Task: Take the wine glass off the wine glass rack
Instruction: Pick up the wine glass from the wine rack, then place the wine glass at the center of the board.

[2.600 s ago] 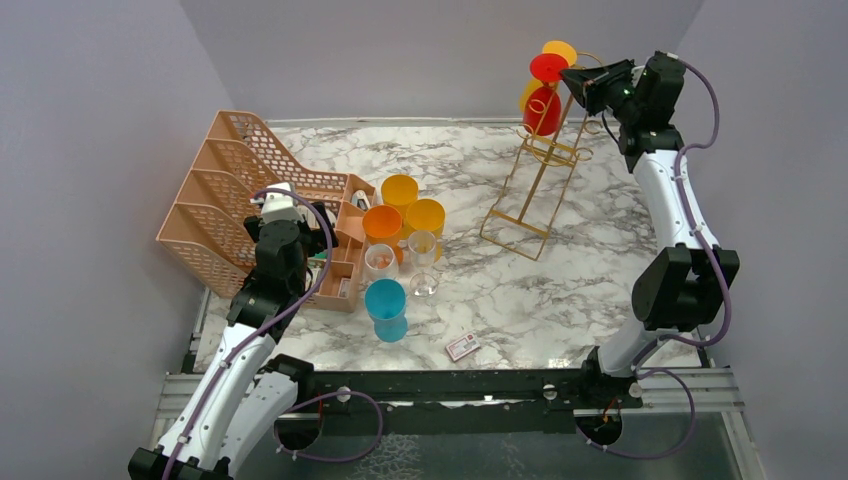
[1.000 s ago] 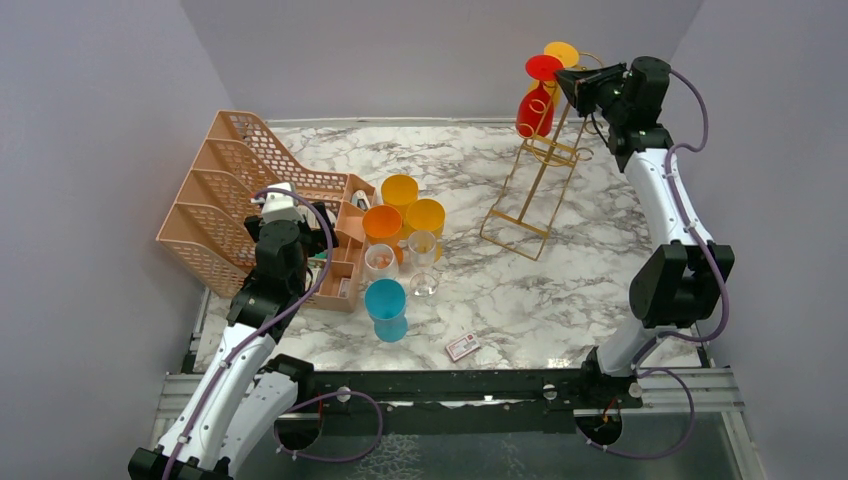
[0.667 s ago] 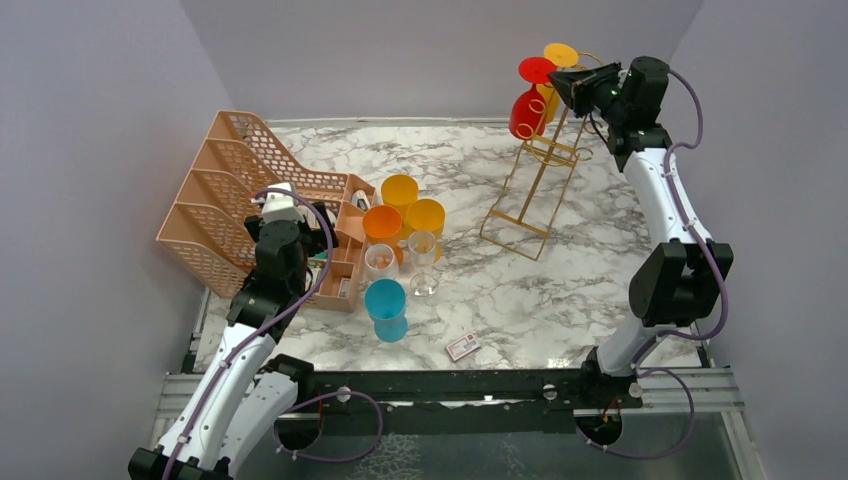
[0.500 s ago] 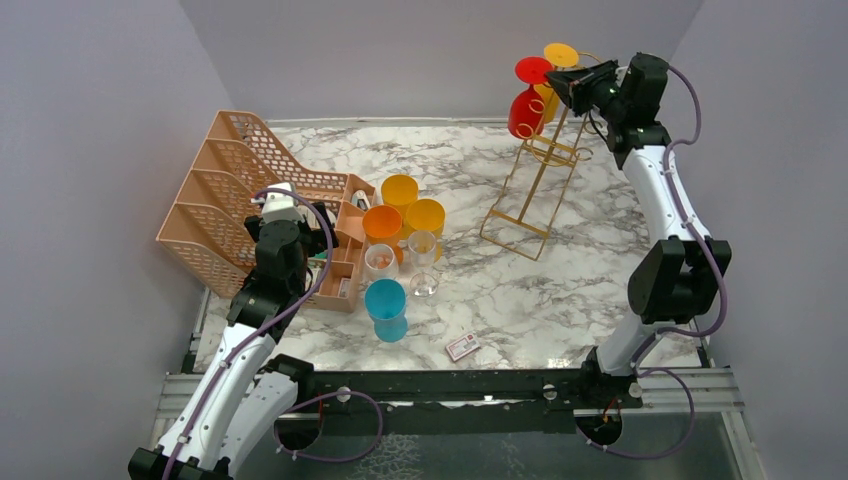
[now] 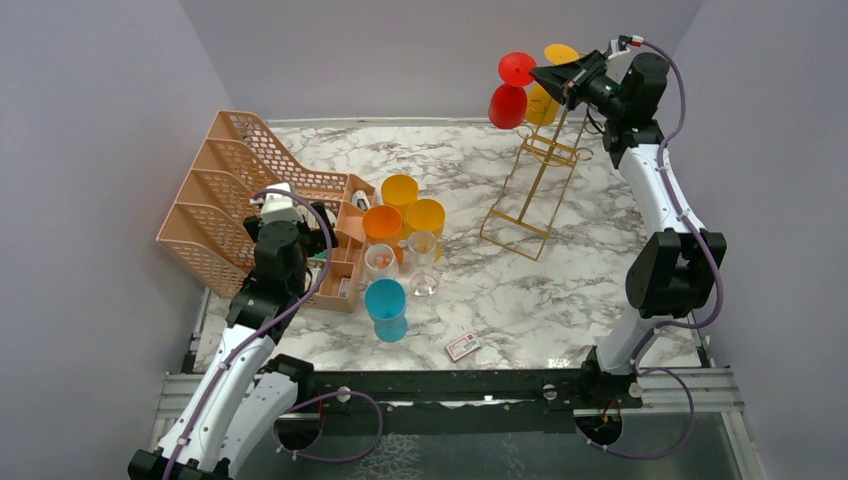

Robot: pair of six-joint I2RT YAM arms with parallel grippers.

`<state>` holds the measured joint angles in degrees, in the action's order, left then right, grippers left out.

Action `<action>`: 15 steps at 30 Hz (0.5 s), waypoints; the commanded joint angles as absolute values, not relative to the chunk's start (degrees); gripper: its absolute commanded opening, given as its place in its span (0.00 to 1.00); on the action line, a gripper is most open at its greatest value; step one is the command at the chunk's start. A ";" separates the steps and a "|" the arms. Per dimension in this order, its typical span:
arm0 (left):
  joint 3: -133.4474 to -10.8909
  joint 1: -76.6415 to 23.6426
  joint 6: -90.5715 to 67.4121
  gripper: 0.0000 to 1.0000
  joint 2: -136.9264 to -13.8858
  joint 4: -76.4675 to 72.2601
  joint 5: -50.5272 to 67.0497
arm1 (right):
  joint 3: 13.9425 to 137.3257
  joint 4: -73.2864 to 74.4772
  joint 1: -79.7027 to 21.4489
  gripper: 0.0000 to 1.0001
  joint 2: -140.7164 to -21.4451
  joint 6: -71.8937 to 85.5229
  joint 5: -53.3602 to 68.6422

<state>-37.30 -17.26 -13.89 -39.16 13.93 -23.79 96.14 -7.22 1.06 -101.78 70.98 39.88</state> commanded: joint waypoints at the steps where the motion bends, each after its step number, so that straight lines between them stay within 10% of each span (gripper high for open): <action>1: -38.23 -16.96 -13.45 0.99 -38.99 13.71 -22.94 | 95.14 -20.51 0.63 0.01 -100.72 70.97 50.68; 15: -38.23 -16.96 -14.12 0.98 -37.82 14.39 -26.23 | 86.30 -35.65 -3.58 0.01 -92.44 65.13 69.24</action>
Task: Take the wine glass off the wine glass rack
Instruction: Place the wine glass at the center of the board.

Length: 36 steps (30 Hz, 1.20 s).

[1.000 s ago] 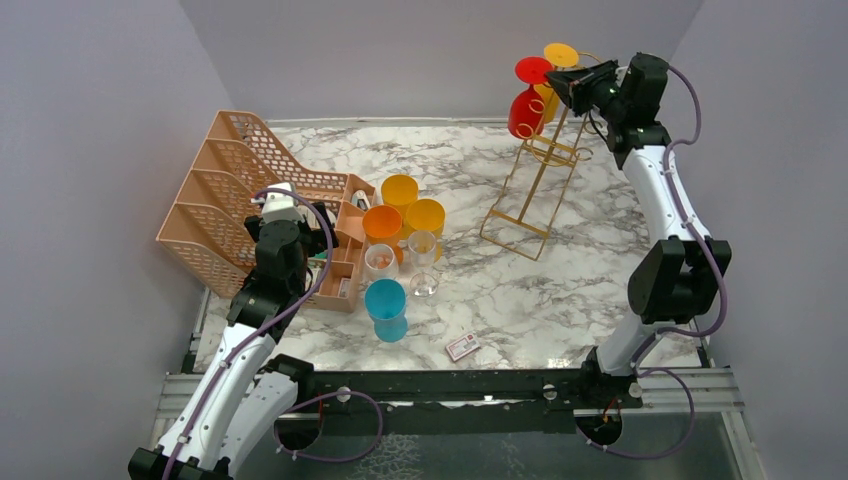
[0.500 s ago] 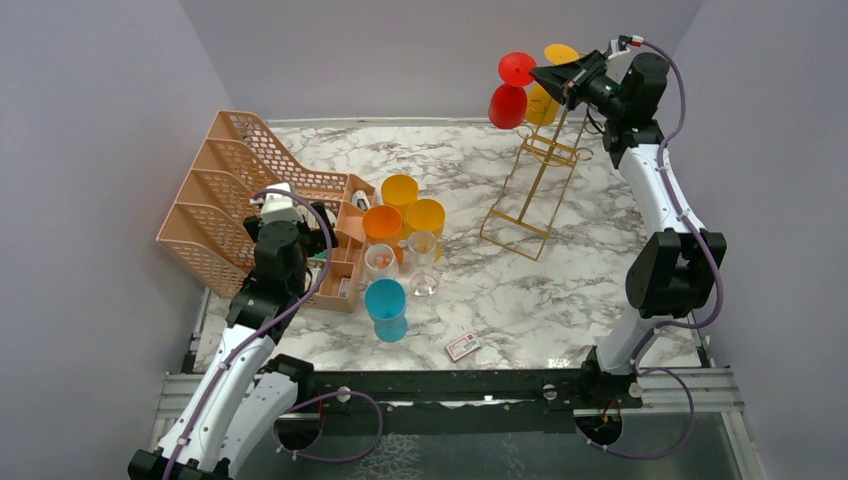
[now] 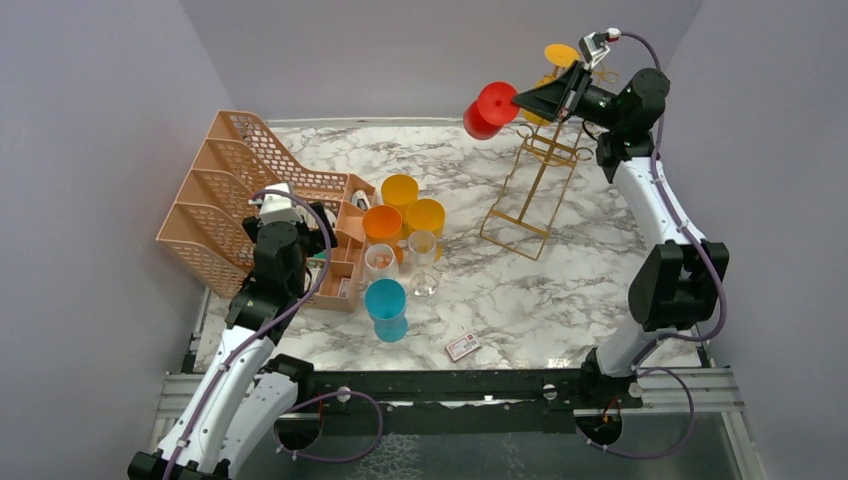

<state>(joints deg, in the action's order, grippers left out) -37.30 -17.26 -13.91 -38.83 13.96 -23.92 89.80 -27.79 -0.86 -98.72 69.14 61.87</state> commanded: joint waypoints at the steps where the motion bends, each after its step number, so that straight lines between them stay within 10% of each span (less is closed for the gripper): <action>1: -38.23 -16.96 -14.33 0.98 -37.65 14.41 -27.00 | 84.90 -36.75 -4.27 0.01 -91.17 64.01 69.65; 13: -46.78 -16.96 -21.14 0.99 -37.58 18.83 -15.58 | 67.48 -33.84 -7.67 0.01 -72.12 45.37 73.43; 29: -60.20 -17.23 -39.67 0.90 -47.30 6.85 36.30 | 51.62 -30.10 -7.99 0.01 -57.79 42.21 71.71; 36: -61.83 -28.31 -38.04 0.89 -50.95 3.30 31.03 | 50.62 -30.24 -8.02 0.01 -57.75 42.10 71.33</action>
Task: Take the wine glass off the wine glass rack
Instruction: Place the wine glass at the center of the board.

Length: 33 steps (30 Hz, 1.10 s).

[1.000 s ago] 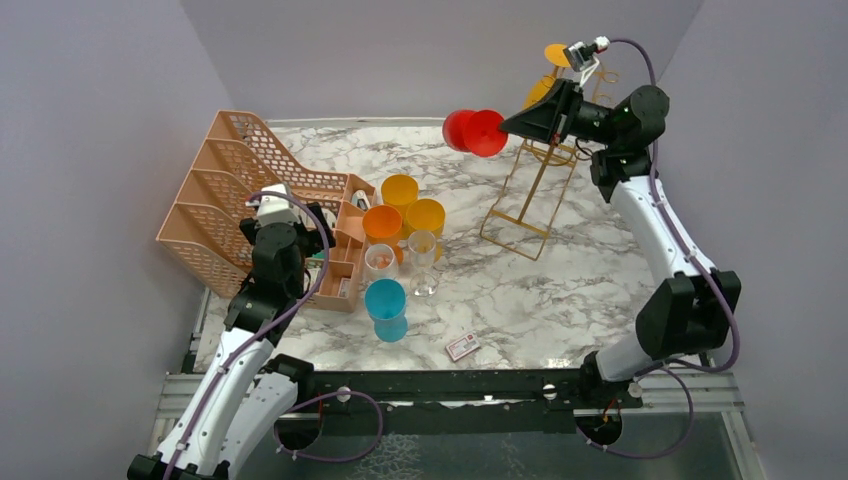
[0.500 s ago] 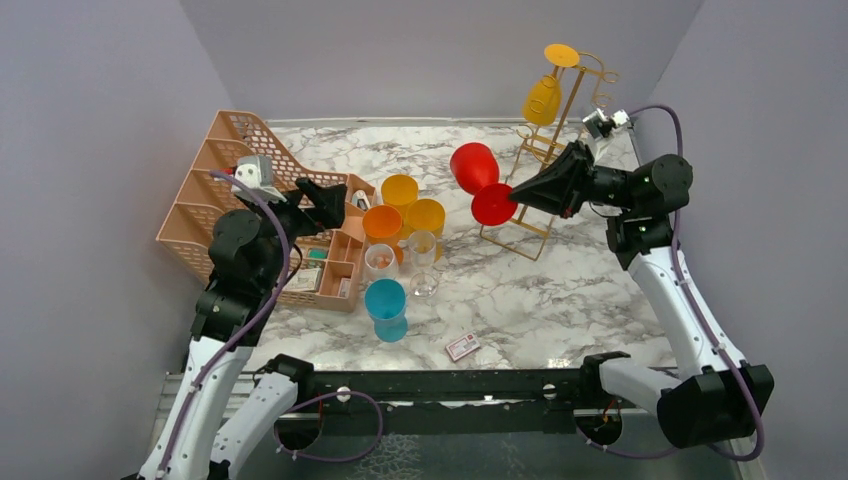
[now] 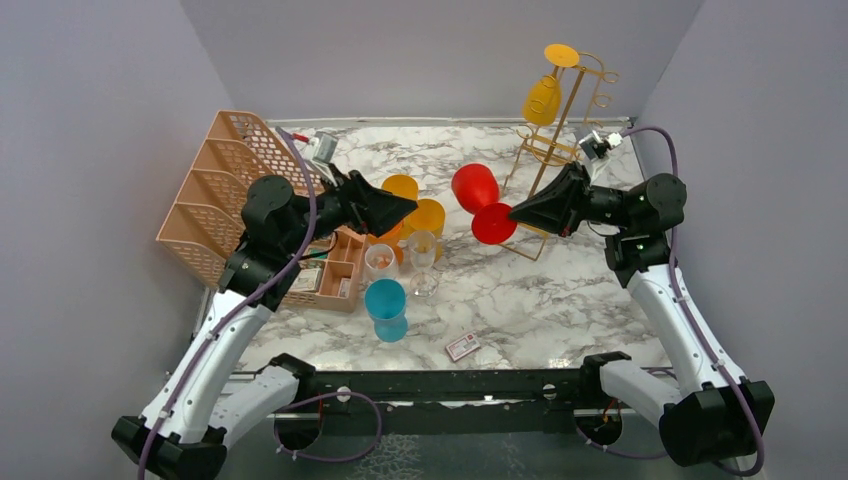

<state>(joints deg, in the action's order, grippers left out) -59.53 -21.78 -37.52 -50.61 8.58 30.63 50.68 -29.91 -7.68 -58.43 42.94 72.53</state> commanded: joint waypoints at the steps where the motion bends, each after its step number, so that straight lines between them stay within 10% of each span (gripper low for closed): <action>1: -62.11 -30.98 -37.30 0.89 -51.95 3.02 29.48 | 50.62 -30.23 -8.04 0.01 -57.86 42.09 71.35; 16: -62.04 -50.73 -32.11 0.68 -63.01 -4.94 14.25 | 50.54 -29.26 -8.16 0.01 -58.52 41.66 72.45; 24: -59.25 -50.72 -33.99 0.25 -63.54 -9.10 14.48 | 49.86 -29.19 -8.20 0.01 -58.21 41.61 73.10; 33: -58.78 -50.72 -33.37 0.00 -64.31 -11.16 16.93 | 51.10 -24.85 -8.26 0.08 -56.95 39.44 74.53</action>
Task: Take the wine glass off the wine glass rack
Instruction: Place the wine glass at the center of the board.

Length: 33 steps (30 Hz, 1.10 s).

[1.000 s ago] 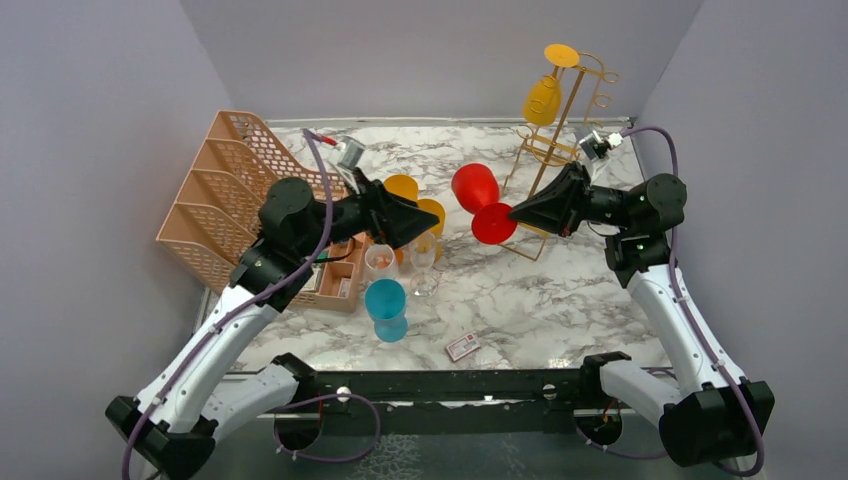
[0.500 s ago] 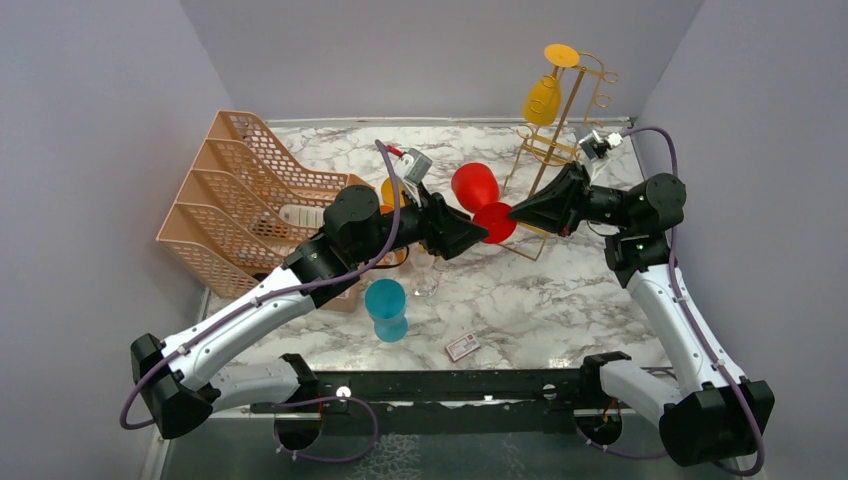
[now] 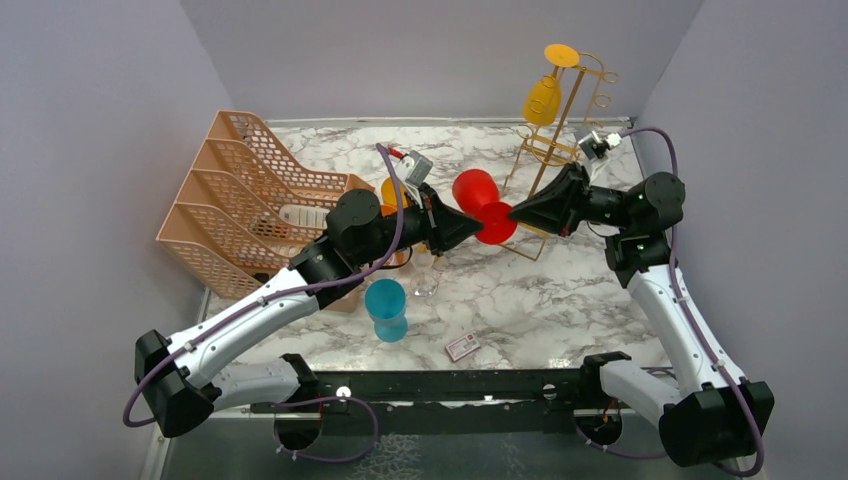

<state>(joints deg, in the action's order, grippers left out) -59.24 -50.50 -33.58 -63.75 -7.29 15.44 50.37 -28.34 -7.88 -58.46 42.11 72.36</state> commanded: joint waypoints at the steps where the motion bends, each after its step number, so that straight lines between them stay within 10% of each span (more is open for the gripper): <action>1: -58.80 -50.72 -32.98 0.00 -64.41 -11.22 17.22 | 51.21 -22.75 -8.26 0.19 -56.68 38.55 74.11; 5: -58.43 -50.75 -31.85 0.00 -64.33 -11.83 17.99 | 50.53 -16.76 -8.26 0.44 -55.59 35.50 72.85; 10: -57.75 -50.72 -31.22 0.00 -63.94 -13.30 19.04 | 48.34 -16.96 -8.36 0.50 -55.05 37.85 73.14; 28: -56.02 -50.87 -30.94 0.00 -61.33 -12.36 18.34 | 50.03 -20.49 -14.94 0.01 -61.78 40.12 74.54; 33: -57.12 -50.88 -29.78 0.31 -60.76 -9.38 17.22 | 46.12 -27.39 -15.37 0.01 -58.59 36.52 75.45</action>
<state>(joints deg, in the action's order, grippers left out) -56.21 -50.65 -31.33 -62.87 -10.33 18.20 49.36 -20.12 -15.14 -61.80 40.40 74.48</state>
